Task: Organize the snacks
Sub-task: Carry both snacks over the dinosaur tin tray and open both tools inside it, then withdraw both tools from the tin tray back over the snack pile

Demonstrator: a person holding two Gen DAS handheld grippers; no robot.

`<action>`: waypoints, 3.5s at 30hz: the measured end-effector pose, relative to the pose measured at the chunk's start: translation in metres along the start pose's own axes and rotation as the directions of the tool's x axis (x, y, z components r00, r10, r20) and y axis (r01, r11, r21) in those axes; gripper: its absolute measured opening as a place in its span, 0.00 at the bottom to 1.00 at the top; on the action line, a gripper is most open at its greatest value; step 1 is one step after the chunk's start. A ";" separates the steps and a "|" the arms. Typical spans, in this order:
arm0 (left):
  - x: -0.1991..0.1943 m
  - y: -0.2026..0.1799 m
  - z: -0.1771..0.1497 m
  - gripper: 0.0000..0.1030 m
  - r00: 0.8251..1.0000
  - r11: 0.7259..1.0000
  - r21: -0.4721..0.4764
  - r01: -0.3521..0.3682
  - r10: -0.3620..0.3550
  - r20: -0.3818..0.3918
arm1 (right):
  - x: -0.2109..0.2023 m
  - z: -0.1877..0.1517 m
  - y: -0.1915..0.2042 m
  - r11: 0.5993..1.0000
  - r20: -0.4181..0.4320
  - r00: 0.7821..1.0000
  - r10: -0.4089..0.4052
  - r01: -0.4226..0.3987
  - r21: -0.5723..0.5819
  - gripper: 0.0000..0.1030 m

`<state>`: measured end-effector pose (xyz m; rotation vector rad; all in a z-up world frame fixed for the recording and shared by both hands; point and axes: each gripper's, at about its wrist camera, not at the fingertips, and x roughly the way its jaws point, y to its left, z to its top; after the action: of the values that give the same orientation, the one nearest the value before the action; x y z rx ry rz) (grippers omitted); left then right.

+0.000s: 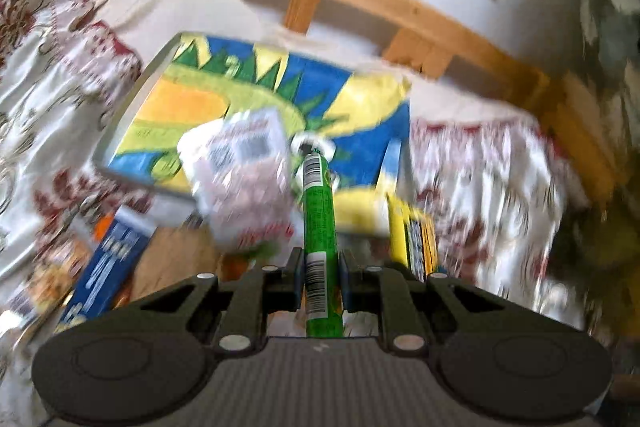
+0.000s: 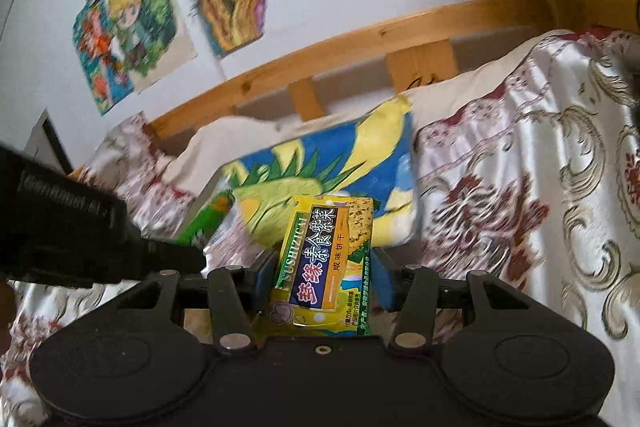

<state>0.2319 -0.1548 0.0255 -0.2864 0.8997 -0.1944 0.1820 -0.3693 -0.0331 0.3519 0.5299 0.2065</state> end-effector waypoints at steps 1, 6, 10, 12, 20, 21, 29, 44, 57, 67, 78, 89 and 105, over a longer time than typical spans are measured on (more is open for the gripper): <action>0.006 -0.002 0.006 0.19 1.000 1.000 0.002 0.002 -0.002 0.019 | 0.003 0.003 -0.004 1.000 0.017 1.000 -0.007 0.006 0.009 0.50; 0.039 -0.018 0.029 0.18 0.993 0.997 0.071 -0.017 0.009 0.119 | 0.022 0.024 -0.012 0.998 0.097 0.994 -0.055 0.056 -0.011 0.50; 0.077 -0.025 0.039 0.18 0.991 0.997 0.073 -0.021 0.011 0.133 | 0.040 0.040 -0.014 0.994 0.158 0.984 -0.079 0.091 -0.065 0.50; 0.094 -0.023 0.041 0.18 0.988 0.997 0.072 -0.022 0.010 0.151 | 0.053 0.044 -0.016 0.992 0.167 0.983 -0.080 0.094 -0.081 0.50; 0.133 -0.011 0.067 0.19 0.983 0.999 0.024 -0.039 0.034 0.181 | 0.090 0.033 -0.018 0.988 0.106 0.991 -0.084 0.096 -0.118 0.50; 0.136 -0.010 0.068 0.19 0.983 0.999 0.022 -0.041 0.037 0.180 | 0.094 0.031 -0.018 0.987 0.098 0.991 -0.087 0.100 -0.130 0.51; 0.158 -0.009 0.075 0.21 0.984 0.997 0.016 -0.070 0.067 0.164 | 0.109 0.018 -0.012 0.976 0.036 0.993 -0.110 0.115 -0.183 0.51; 0.133 -0.009 0.069 0.75 0.967 0.997 0.021 -0.076 0.068 0.244 | 0.099 0.019 0.002 0.954 0.106 0.986 -0.128 0.152 -0.258 0.79; 0.023 0.015 0.058 0.98 0.921 0.990 -0.011 -0.143 0.138 0.364 | 0.037 0.038 0.024 0.958 0.220 0.971 -0.089 0.144 -0.249 0.99; -0.063 0.045 0.018 0.99 0.901 0.985 -0.059 -0.162 0.172 0.399 | -0.030 0.032 0.050 0.958 0.283 0.957 -0.054 0.130 -0.256 0.99; -0.122 0.074 -0.045 0.99 0.883 0.973 -0.037 -0.229 0.223 0.413 | -0.083 0.007 0.080 0.967 0.290 0.957 -0.002 0.076 -0.244 0.99; -0.140 0.094 -0.095 0.99 0.898 0.966 -0.026 -0.255 0.247 0.363 | -0.117 -0.027 0.095 0.968 0.213 0.977 0.010 0.043 -0.246 0.99; -0.133 0.123 -0.139 0.99 0.928 0.964 0.016 -0.266 0.251 0.274 | -0.113 -0.069 0.116 0.958 0.042 0.999 -0.013 0.024 -0.287 0.99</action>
<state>0.0462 -0.0232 0.0025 -0.1373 0.6520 0.0654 0.0386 -0.2755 0.0065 0.0670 0.4564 0.2543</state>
